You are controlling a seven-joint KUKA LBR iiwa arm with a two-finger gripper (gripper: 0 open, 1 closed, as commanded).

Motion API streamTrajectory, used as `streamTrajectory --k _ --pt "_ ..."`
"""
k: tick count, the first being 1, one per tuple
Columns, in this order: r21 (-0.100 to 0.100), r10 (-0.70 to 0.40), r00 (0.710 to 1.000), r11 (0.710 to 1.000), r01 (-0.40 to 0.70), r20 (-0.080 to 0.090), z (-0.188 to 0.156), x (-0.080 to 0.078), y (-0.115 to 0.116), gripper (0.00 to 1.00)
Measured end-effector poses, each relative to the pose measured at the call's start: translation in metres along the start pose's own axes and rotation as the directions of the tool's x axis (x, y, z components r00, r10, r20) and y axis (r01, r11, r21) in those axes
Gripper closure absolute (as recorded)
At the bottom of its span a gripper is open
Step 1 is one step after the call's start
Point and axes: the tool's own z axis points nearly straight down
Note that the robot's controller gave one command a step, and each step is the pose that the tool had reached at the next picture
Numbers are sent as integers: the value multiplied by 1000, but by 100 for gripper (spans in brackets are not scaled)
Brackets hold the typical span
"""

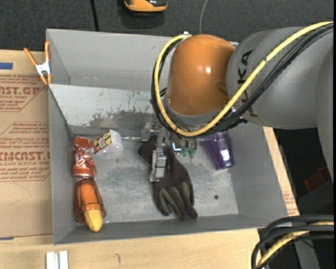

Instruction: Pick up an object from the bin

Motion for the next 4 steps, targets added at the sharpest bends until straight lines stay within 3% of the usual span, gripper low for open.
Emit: streamTrajectory --k 1,3,4 --pt "-1 1 1000 1000 -1 8 -5 -2 -1 0" --pt "-1 30 1000 1000 -30 11 141 -16 -63 0" --pt "-2 86 996 996 -86 6 143 -38 -100 0"
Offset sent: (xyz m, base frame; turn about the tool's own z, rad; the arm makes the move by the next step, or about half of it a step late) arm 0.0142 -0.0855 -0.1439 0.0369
